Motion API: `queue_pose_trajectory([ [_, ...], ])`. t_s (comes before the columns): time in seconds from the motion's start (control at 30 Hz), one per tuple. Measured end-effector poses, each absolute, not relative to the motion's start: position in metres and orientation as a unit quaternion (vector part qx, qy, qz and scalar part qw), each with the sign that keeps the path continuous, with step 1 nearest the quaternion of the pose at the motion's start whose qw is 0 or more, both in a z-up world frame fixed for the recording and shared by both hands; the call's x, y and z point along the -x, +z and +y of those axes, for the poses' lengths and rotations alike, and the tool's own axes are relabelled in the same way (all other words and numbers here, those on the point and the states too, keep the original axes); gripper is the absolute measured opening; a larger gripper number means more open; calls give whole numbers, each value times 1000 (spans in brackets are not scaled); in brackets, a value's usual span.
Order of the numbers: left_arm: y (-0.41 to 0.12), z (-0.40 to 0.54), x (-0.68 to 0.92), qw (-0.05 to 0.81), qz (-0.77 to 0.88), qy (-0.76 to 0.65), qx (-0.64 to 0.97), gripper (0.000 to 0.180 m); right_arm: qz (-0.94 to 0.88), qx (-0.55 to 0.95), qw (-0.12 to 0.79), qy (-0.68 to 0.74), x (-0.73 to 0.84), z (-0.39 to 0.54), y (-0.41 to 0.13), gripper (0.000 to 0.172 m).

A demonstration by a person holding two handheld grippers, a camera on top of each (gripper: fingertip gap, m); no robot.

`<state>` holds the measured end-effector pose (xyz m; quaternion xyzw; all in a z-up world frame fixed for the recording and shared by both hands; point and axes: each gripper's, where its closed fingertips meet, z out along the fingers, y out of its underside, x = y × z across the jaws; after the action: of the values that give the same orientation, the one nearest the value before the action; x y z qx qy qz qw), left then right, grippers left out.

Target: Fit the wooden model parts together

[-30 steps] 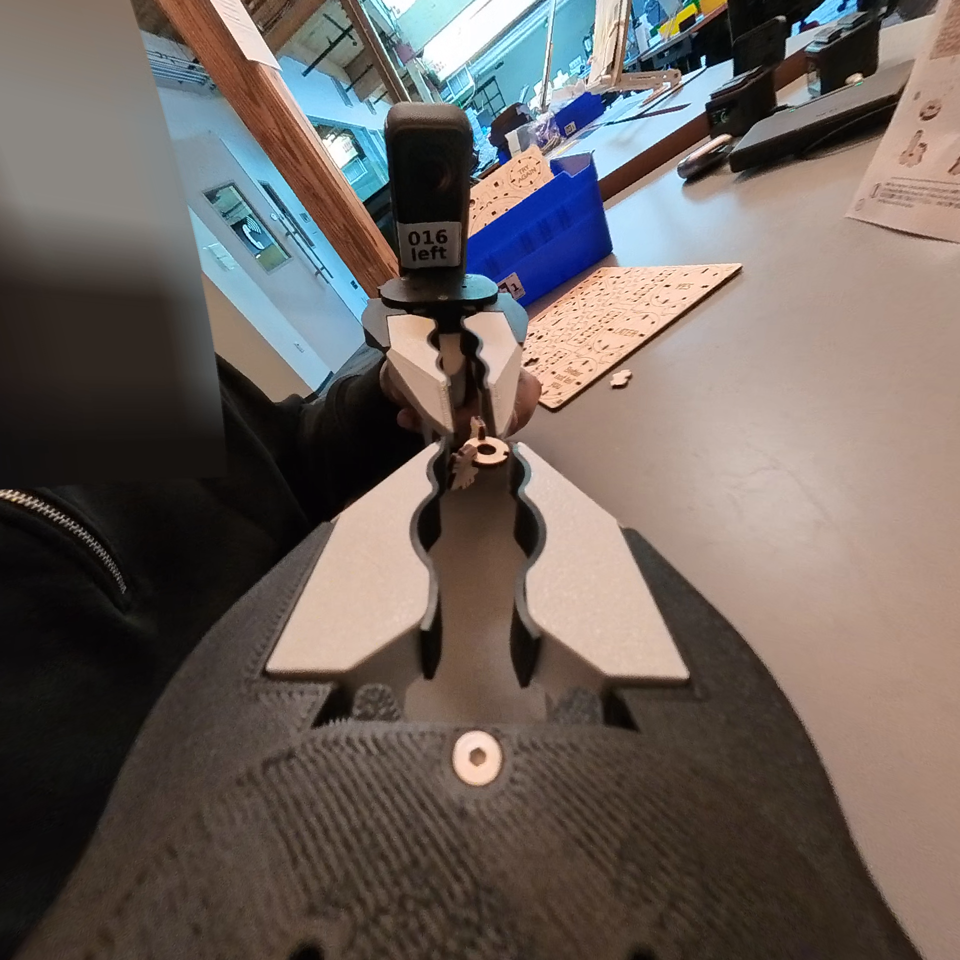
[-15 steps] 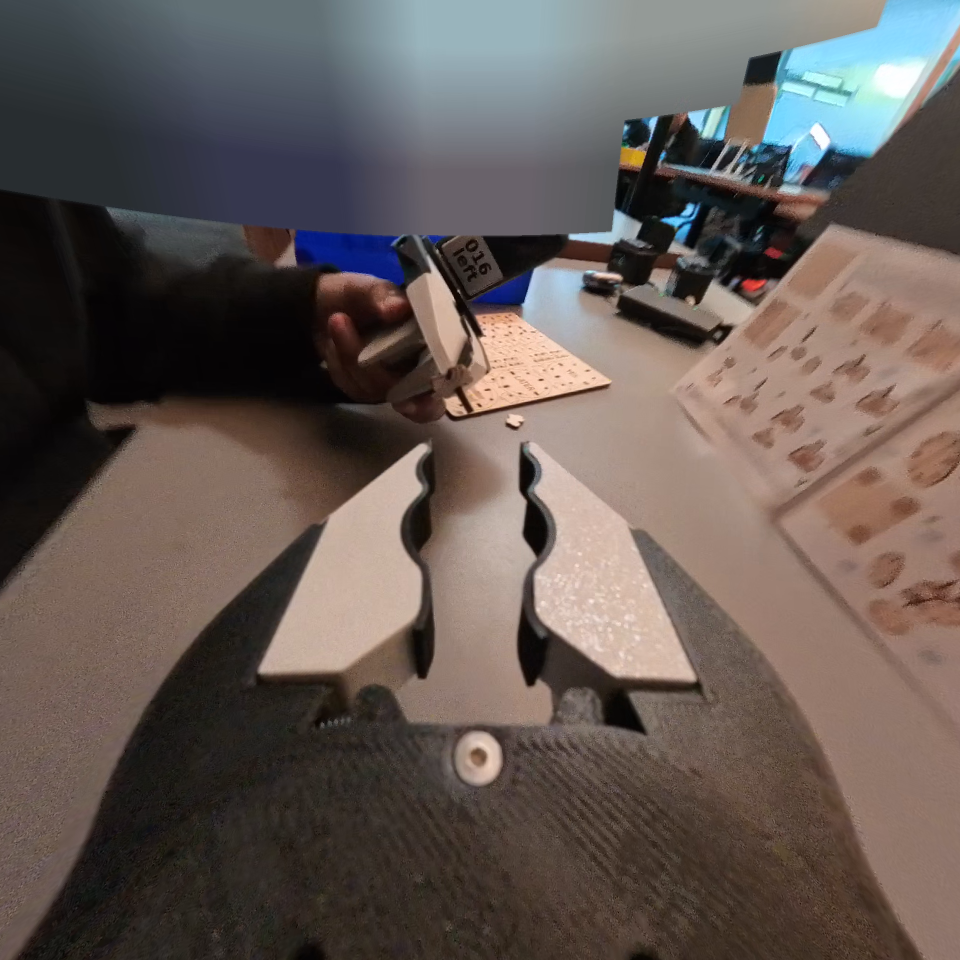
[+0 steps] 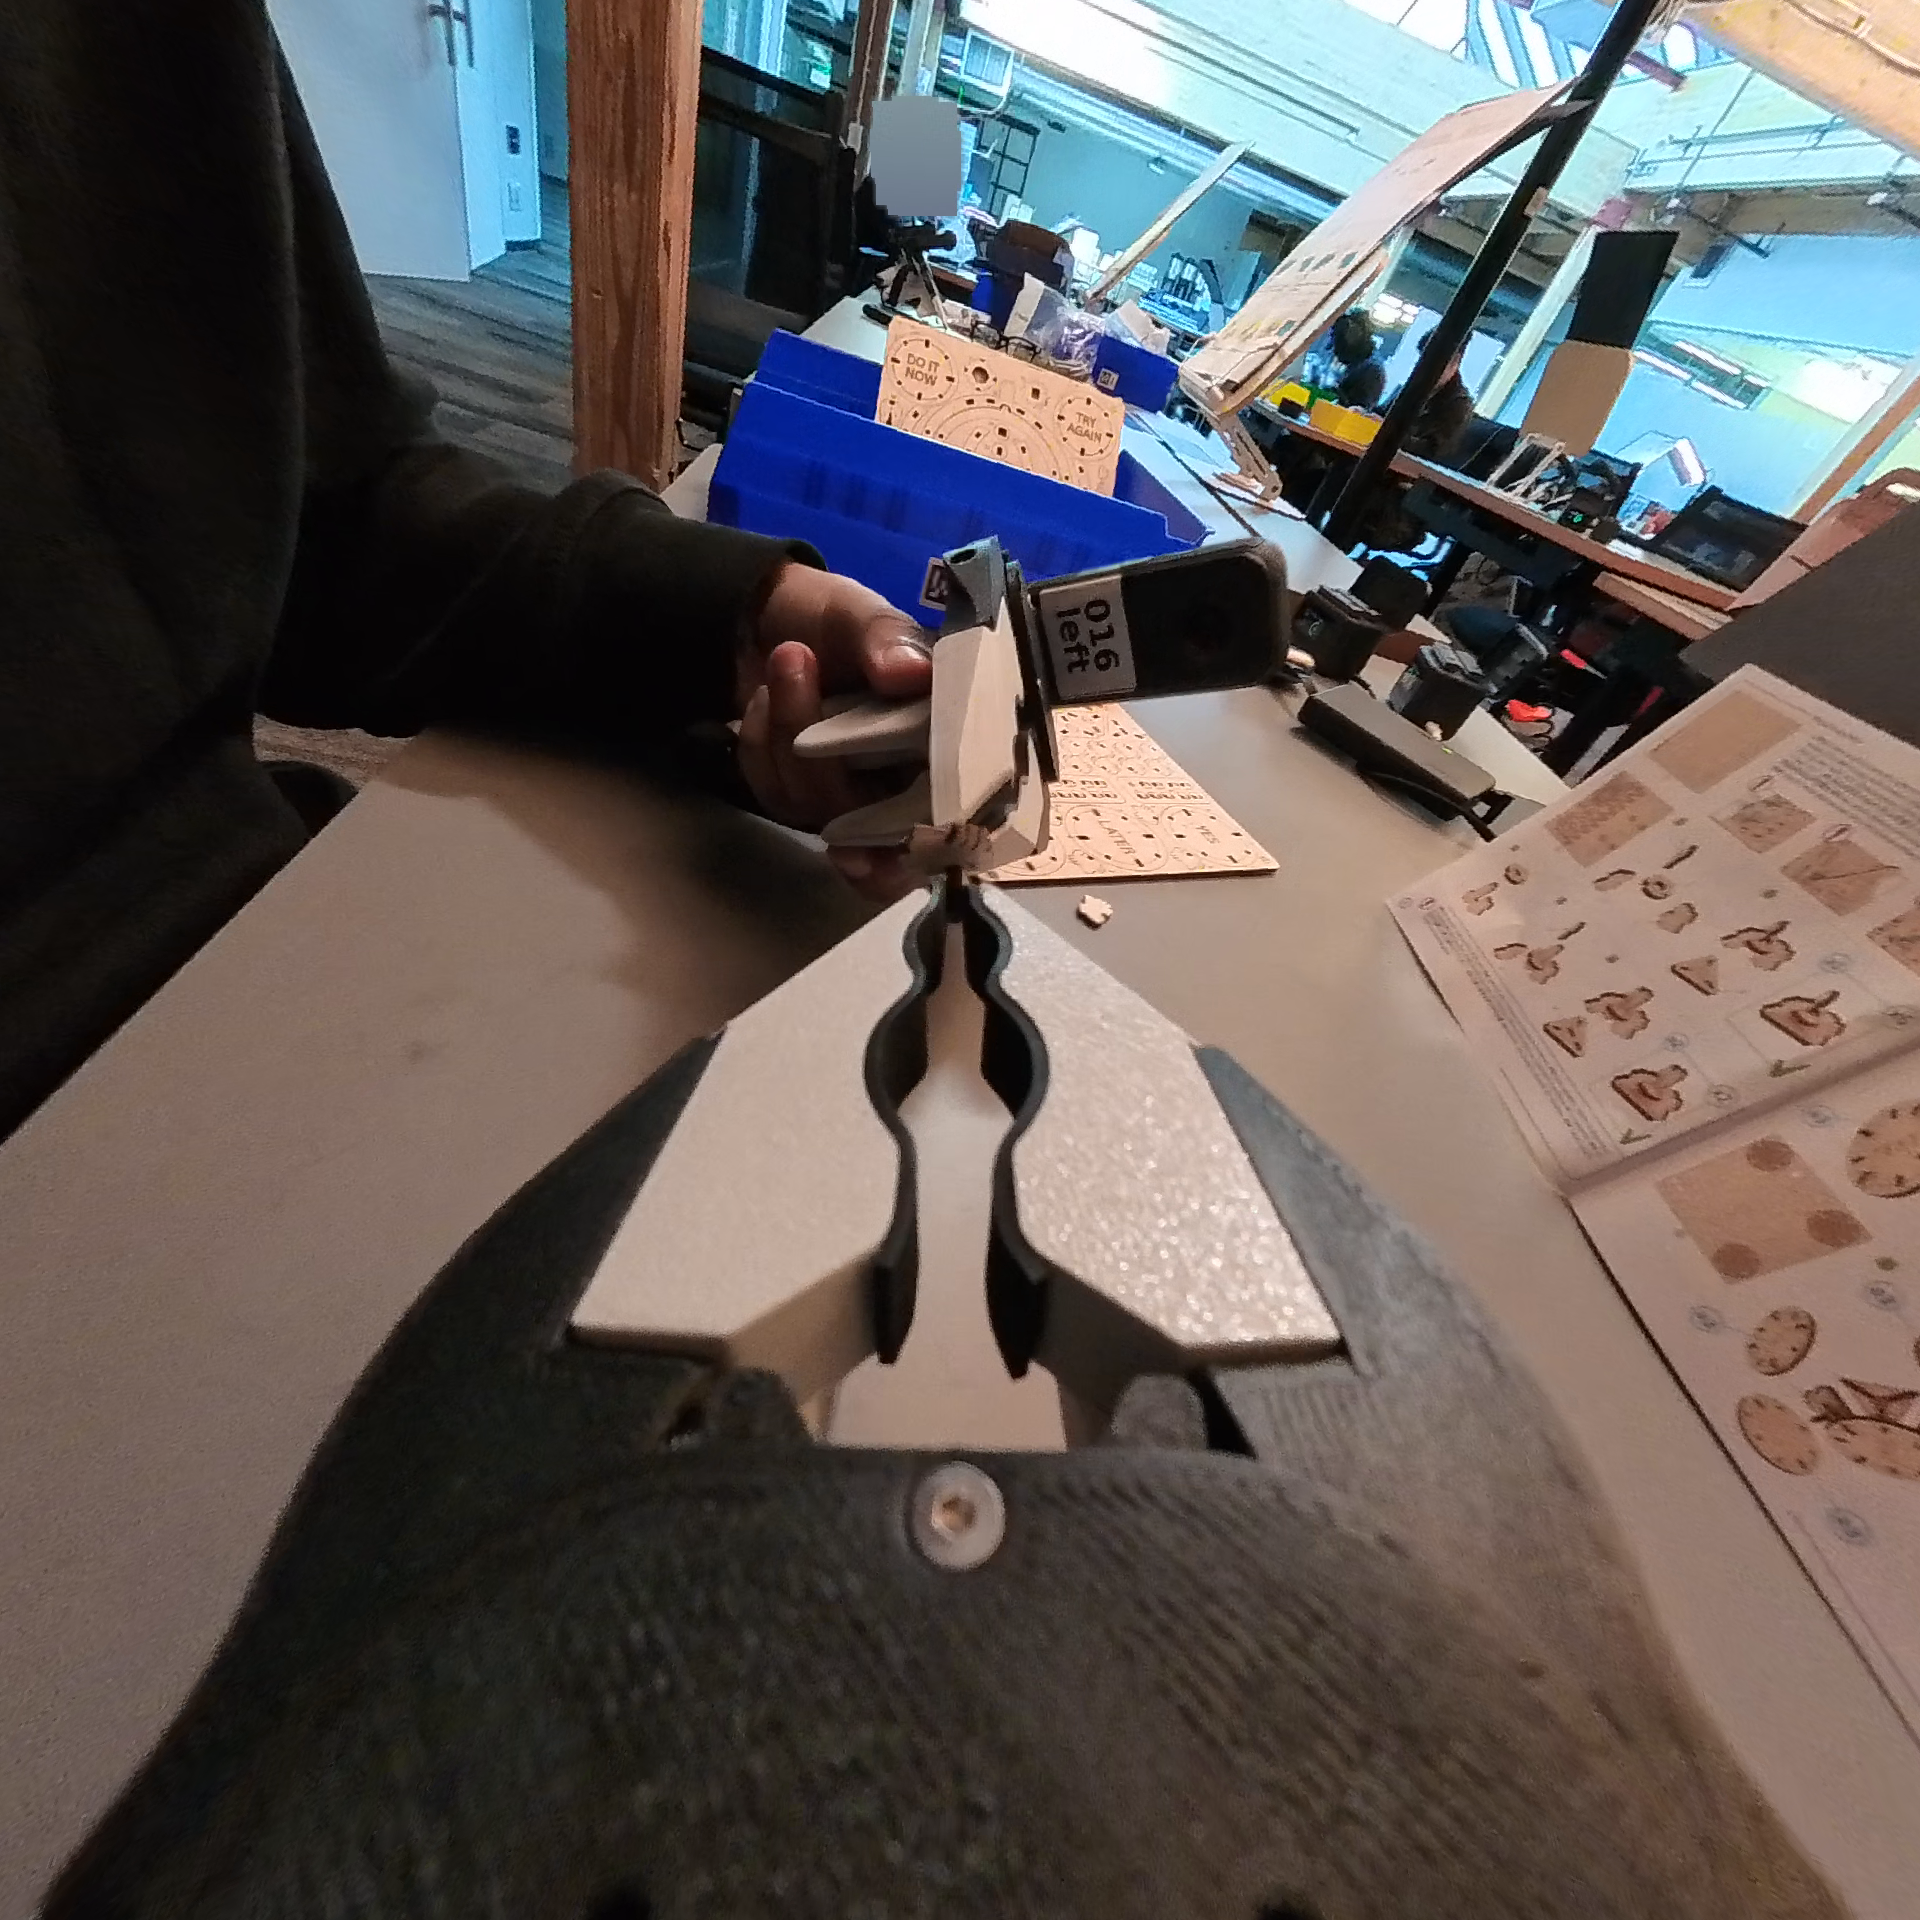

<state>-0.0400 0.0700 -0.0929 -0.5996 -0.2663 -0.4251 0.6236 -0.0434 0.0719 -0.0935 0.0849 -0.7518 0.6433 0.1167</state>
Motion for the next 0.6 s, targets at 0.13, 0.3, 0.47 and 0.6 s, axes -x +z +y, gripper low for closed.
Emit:
queue_pose_trajectory([
  [0.13,-92,70,43,630,-271,-422,593,2,-753,-78,101,646,43,72,-93,0],
  [0.3,-91,70,44,633,-273,-415,594,2,-752,-69,94,649,44,72,-92,0],
  [0.47,-94,69,50,631,-291,-411,590,2,-759,-63,123,636,49,72,-95,0],
  [0.6,-97,69,49,622,-295,-414,595,2,-765,-65,122,629,48,71,-99,0],
])
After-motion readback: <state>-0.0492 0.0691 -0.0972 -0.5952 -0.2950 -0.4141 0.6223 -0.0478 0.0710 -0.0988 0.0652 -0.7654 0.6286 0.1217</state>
